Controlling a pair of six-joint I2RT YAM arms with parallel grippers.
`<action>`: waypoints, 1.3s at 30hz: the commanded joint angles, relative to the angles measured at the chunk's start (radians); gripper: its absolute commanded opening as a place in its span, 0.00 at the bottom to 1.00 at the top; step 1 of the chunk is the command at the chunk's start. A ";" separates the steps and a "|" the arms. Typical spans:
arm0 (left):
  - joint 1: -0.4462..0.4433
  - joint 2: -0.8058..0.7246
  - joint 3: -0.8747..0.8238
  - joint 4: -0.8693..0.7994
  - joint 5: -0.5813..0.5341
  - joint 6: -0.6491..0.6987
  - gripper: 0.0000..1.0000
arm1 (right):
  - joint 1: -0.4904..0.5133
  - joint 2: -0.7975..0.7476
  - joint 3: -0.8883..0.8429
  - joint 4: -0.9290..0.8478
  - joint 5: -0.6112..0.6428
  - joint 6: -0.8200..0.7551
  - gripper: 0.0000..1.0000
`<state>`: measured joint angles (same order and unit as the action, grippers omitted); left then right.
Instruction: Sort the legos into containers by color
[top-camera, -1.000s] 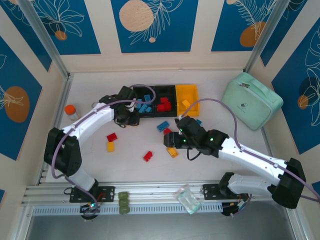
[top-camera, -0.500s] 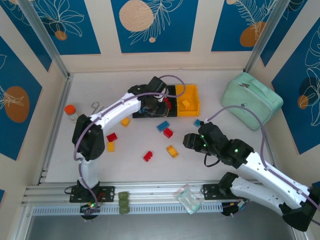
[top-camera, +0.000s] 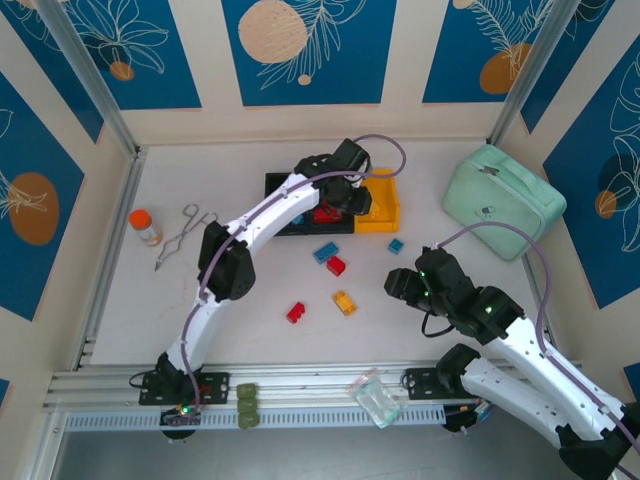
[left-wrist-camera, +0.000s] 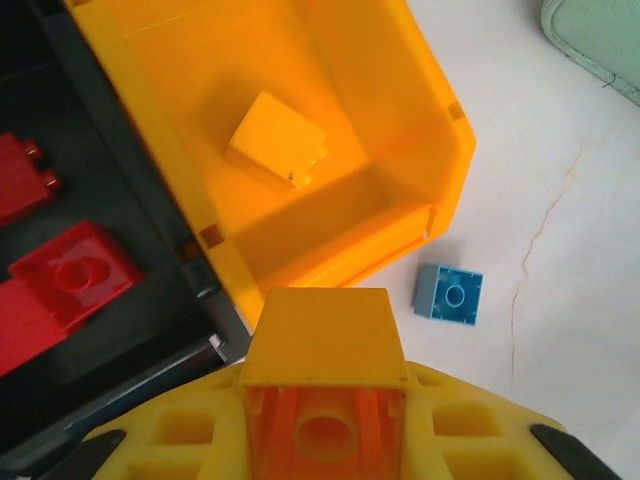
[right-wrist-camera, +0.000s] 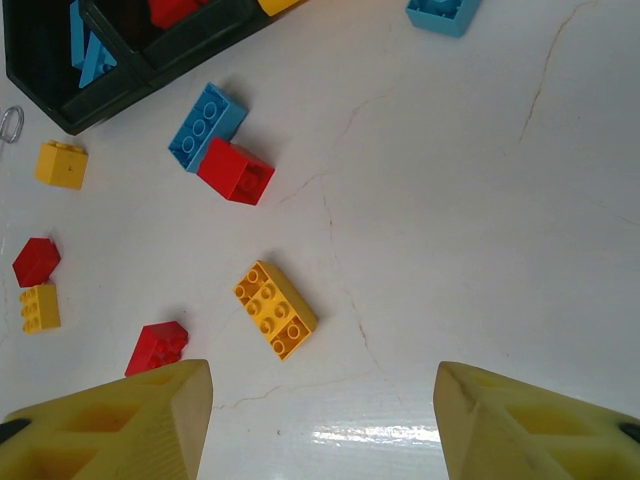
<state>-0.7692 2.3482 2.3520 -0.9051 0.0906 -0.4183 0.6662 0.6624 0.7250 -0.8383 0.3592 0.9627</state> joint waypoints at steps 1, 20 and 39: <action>-0.012 0.062 0.108 -0.055 0.030 -0.002 0.26 | -0.010 -0.018 -0.010 -0.025 -0.020 0.015 0.60; -0.010 0.233 0.214 0.132 0.089 -0.026 0.35 | -0.031 -0.053 -0.035 -0.043 -0.032 0.036 0.60; -0.012 -0.085 -0.067 0.169 0.080 0.001 0.57 | -0.030 -0.026 -0.048 0.000 -0.059 0.024 0.60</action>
<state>-0.7746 2.4031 2.3520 -0.7753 0.1753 -0.4366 0.6407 0.6270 0.6971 -0.8516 0.3244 0.9813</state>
